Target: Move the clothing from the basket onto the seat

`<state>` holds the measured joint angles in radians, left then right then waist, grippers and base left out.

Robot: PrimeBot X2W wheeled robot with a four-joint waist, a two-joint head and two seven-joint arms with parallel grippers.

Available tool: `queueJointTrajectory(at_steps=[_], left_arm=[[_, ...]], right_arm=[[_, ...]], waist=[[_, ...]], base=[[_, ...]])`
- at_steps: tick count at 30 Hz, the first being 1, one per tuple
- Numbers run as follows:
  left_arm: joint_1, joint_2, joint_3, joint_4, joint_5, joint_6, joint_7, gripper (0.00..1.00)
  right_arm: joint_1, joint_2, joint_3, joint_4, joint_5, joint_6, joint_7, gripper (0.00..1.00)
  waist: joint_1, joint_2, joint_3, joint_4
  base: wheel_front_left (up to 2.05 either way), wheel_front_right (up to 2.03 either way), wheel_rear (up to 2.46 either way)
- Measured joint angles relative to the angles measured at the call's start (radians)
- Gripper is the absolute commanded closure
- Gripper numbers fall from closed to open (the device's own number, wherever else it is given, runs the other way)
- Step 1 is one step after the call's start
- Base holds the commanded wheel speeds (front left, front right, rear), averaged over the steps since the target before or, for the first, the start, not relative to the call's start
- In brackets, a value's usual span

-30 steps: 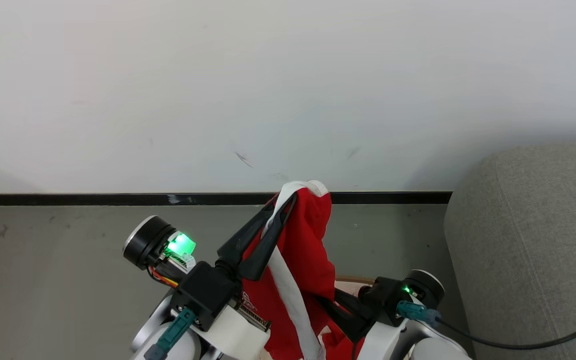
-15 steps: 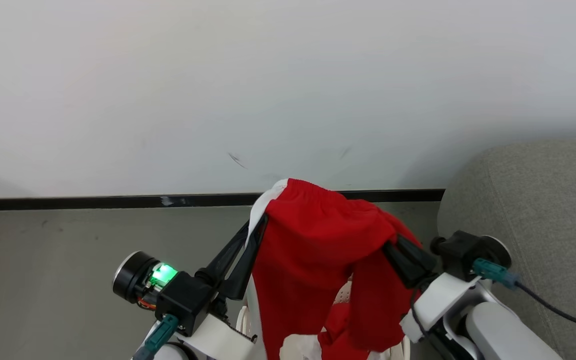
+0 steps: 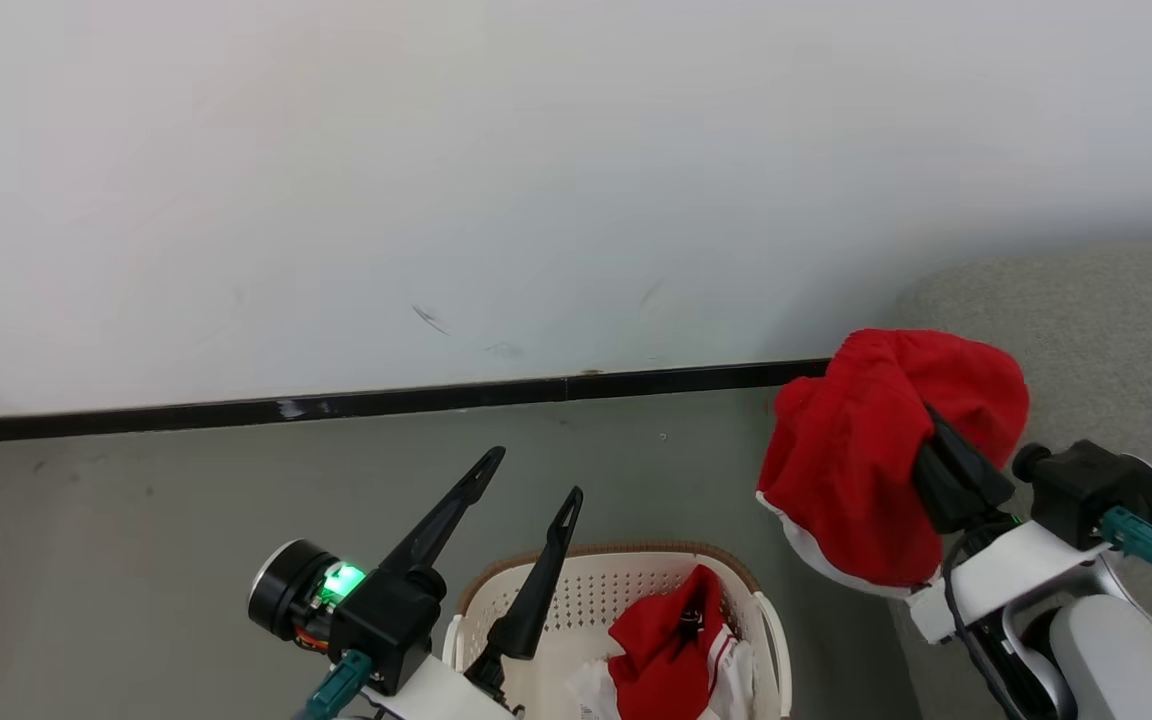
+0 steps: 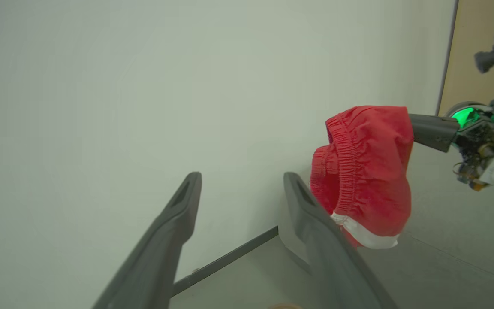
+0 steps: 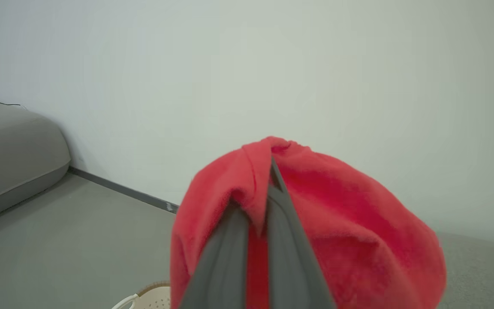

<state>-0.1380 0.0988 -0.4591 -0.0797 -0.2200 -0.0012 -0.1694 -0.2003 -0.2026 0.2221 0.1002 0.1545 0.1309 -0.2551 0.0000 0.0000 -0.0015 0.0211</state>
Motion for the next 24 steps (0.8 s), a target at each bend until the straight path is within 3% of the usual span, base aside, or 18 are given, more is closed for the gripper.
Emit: queueJointTrajectory(at_steps=[24], left_arm=[[0.008, -0.014, -0.088, 0.09, -0.026, -0.059, -0.035, 0.0]], right_arm=[[0.236, 0.04, -0.251, -0.161, -0.095, 0.0, 0.0, 1.0]], waist=[[0.0, 0.0, 0.009, -0.187]], base=[[0.0, 0.0, 0.0]])
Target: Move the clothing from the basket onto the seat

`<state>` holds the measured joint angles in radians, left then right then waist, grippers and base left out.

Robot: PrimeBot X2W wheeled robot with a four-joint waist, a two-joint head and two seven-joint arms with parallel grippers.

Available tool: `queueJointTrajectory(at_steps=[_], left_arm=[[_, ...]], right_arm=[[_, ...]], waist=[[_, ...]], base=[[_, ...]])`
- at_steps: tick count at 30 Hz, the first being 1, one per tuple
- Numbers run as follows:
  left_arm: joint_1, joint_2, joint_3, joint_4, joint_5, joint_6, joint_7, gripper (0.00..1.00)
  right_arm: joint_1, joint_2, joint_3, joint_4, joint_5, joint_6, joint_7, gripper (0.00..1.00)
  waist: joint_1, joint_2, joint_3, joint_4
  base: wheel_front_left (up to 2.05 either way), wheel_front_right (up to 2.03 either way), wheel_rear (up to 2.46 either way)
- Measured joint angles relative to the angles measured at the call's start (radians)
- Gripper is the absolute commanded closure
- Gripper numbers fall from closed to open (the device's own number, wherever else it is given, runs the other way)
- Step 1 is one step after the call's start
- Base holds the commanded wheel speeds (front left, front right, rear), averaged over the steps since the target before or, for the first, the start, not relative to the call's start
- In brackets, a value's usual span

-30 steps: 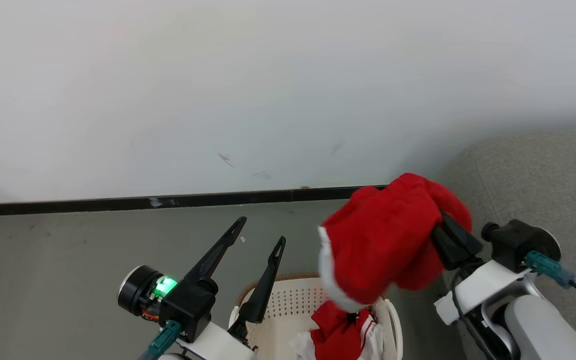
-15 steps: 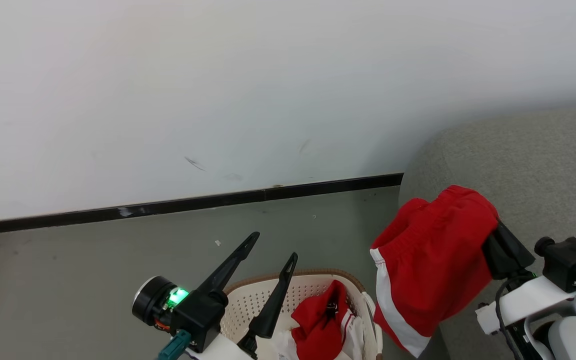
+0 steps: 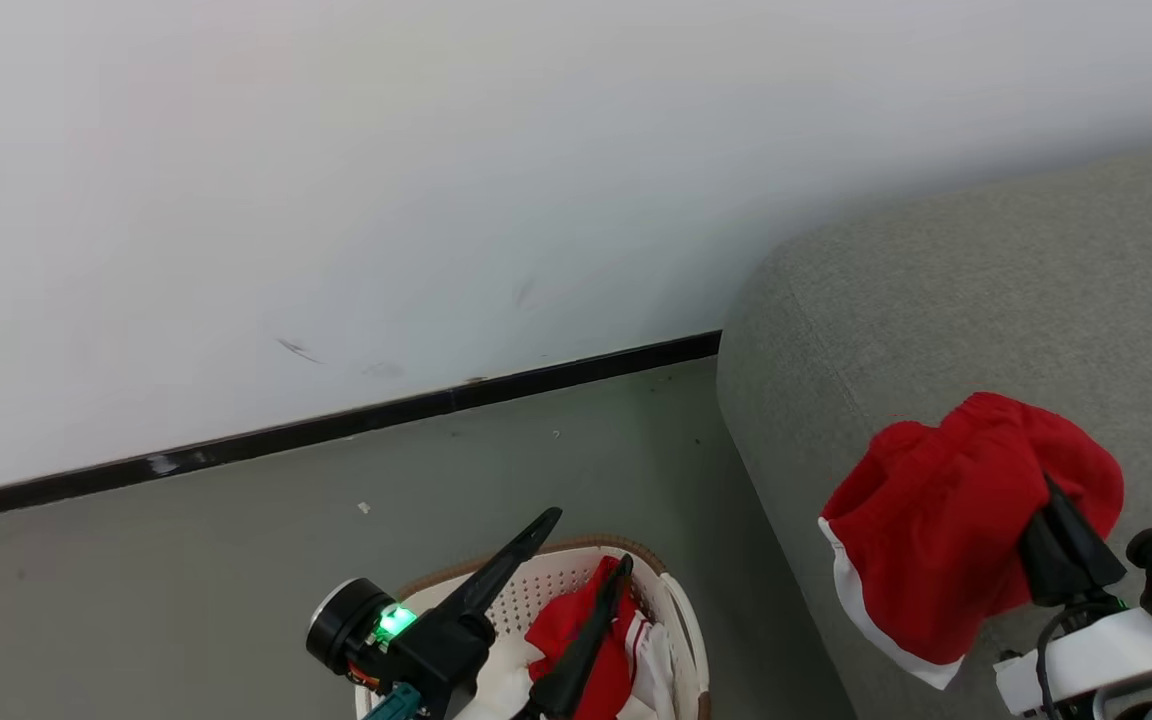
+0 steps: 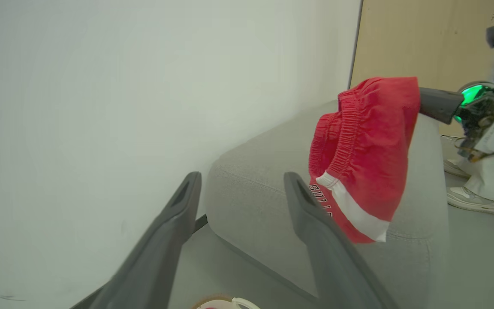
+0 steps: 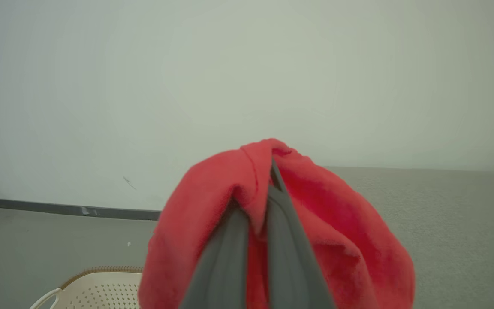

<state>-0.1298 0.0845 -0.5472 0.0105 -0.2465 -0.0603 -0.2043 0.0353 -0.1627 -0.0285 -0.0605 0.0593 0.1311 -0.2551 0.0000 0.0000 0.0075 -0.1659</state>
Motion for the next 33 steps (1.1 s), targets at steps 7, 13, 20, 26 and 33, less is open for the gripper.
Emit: queueJointTrajectory(at_steps=[7, 13, 20, 26, 33], left_arm=[[0.0, -0.011, -0.031, 0.013, 0.0, -0.013, -0.008, 0.0], [0.0, -0.013, -0.045, 0.026, 0.0, -0.013, -0.011, 0.0], [0.001, -0.013, -0.035, 0.026, 0.0, -0.011, -0.021, 0.0], [0.01, -0.011, -0.018, 0.01, 0.012, 0.006, -0.026, 0.0], [0.014, 0.012, -0.012, -0.019, 0.045, 0.024, -0.026, 0.0]], right_arm=[[0.047, 0.015, -0.035, -0.031, -0.017, 0.0, 0.0, 1.0], [0.08, 0.028, -0.03, -0.044, -0.018, 0.0, 0.0, 1.0], [0.065, 0.026, 0.04, -0.028, 0.02, 0.0, 0.0, 1.0], [-0.066, -0.029, 0.074, 0.008, 0.05, 0.0, 0.0, 1.0], [-0.27, -0.1, 0.083, 0.083, 0.116, 0.0, 0.019, 1.0]], waist=[[0.0, 0.0, 0.002, -0.064], [0.0, 0.0, 0.005, -0.118], [0.0, 0.0, 0.013, -0.171], [0.0, 0.0, 0.028, -0.196], [0.0, 0.0, 0.064, -0.205]], base=[[0.0, 0.0, 0.0], [0.0, 0.0, 0.0], [0.0, 0.0, 0.0], [0.0, 0.0, 0.0], [0.0, 0.0, 0.0]])
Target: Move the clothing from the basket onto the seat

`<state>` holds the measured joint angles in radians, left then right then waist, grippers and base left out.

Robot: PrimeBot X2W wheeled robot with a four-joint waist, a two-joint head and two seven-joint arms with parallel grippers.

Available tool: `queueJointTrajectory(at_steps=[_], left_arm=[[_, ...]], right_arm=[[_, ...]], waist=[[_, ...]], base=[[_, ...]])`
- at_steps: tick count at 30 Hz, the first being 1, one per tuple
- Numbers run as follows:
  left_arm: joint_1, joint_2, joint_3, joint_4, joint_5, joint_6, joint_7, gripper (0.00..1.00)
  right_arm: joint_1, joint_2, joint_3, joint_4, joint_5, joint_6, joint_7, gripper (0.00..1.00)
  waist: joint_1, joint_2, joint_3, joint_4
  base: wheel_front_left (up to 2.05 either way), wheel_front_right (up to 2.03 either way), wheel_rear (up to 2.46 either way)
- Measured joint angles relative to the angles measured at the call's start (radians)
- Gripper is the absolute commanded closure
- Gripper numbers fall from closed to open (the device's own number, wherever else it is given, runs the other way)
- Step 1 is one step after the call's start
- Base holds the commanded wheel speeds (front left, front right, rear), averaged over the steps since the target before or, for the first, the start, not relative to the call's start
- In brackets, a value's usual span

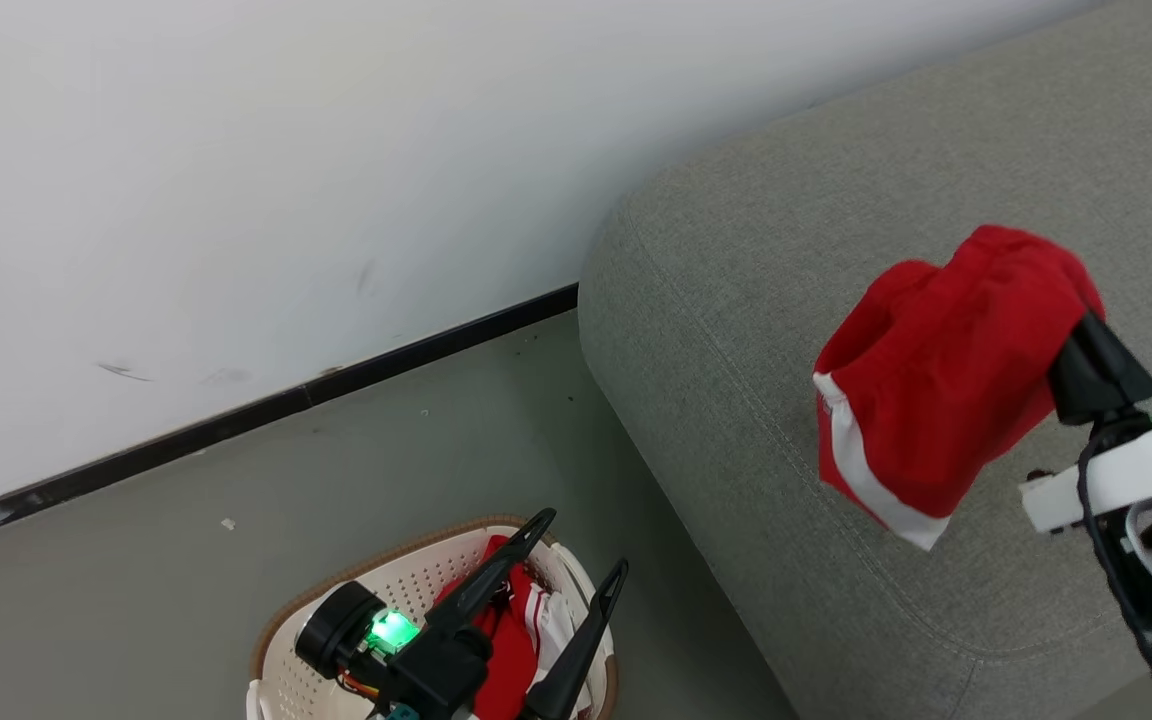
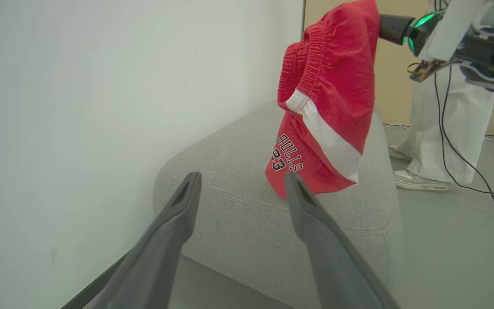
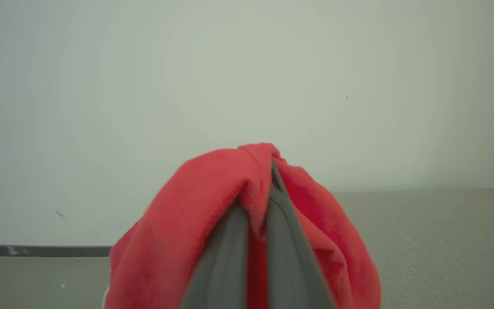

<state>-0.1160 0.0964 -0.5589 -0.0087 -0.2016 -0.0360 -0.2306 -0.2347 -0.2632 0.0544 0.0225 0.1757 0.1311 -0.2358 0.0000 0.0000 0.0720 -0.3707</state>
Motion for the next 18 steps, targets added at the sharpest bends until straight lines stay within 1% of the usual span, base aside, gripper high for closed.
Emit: queueJointTrajectory(at_steps=[4, 9, 13, 18], left_arm=[[0.0, 0.007, 0.002, -0.018, 0.014, 0.011, 0.0, 0.0], [-0.005, 0.014, 0.001, -0.049, 0.03, 0.017, 0.01, 0.0], [-0.023, 0.026, -0.001, -0.072, 0.048, 0.02, 0.019, 0.0], [-0.038, 0.036, -0.008, -0.097, 0.075, 0.02, 0.037, 0.0]], right_arm=[[-0.109, -0.033, -0.015, 0.054, 0.034, 0.0, 0.013, 1.0], [-0.225, -0.067, -0.071, 0.126, 0.082, 0.0, 0.029, 1.0], [-0.279, -0.109, -0.113, 0.197, 0.091, 0.0, 0.037, 1.0], [-0.329, -0.135, -0.16, 0.282, 0.106, 0.0, 0.036, 1.0]], waist=[[0.0, 0.0, 0.024, 0.003], [0.0, 0.0, 0.057, 0.012], [0.0, 0.0, 0.084, 0.024], [0.0, 0.0, 0.117, 0.043]], base=[[0.0, 0.0, 0.0], [0.0, 0.0, 0.0], [0.0, 0.0, 0.0], [0.0, 0.0, 0.0]])
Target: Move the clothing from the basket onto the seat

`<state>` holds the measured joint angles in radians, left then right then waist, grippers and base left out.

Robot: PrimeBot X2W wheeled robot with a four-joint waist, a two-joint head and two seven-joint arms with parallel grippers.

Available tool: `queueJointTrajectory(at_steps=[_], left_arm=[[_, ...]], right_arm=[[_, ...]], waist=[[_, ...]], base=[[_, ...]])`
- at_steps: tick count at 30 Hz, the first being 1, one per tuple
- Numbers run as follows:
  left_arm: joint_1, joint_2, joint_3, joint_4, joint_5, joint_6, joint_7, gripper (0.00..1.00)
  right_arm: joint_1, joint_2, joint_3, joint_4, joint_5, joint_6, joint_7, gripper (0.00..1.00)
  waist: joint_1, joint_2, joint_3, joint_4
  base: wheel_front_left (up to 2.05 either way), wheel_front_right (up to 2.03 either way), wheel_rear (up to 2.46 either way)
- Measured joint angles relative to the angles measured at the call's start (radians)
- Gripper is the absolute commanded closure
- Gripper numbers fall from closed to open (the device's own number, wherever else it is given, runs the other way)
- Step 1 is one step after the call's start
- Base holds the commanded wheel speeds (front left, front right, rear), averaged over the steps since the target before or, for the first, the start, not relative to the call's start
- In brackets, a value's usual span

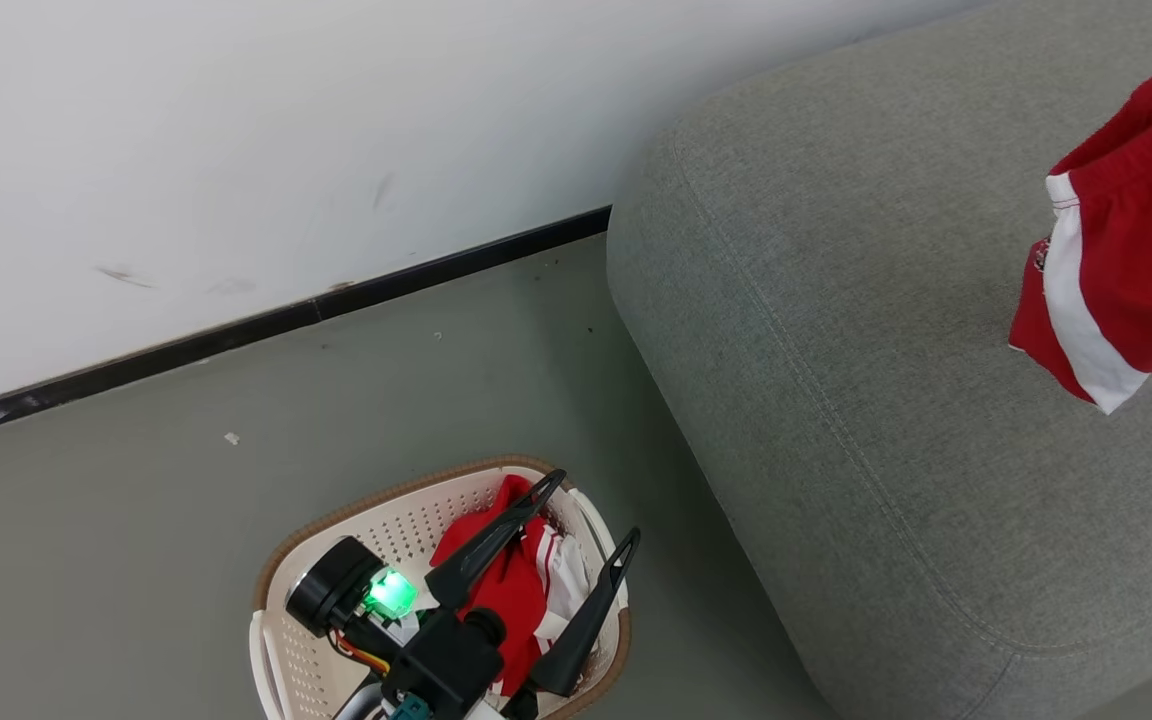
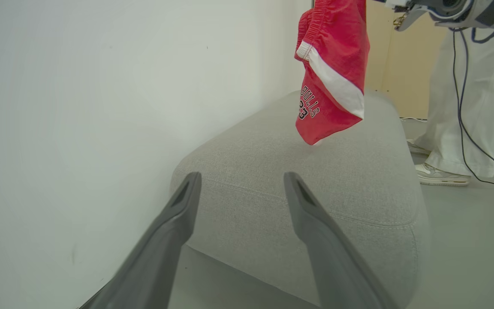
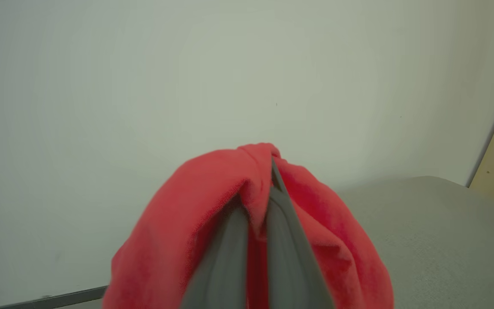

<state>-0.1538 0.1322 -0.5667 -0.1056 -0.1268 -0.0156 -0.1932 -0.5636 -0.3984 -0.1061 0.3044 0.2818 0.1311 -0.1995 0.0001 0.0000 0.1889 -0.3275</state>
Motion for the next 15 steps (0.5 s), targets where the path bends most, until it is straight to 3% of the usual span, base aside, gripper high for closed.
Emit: queueJointTrajectory(at_steps=[15], left_arm=[[-0.047, 0.009, -0.036, -0.062, 0.03, -0.006, 0.035, 0.0]], right_arm=[[-0.041, -0.08, -0.136, 0.174, -0.017, 0.0, -0.038, 1.0]], waist=[[0.0, 0.0, 0.094, 0.064]], base=[[0.0, 0.0, 0.0]])
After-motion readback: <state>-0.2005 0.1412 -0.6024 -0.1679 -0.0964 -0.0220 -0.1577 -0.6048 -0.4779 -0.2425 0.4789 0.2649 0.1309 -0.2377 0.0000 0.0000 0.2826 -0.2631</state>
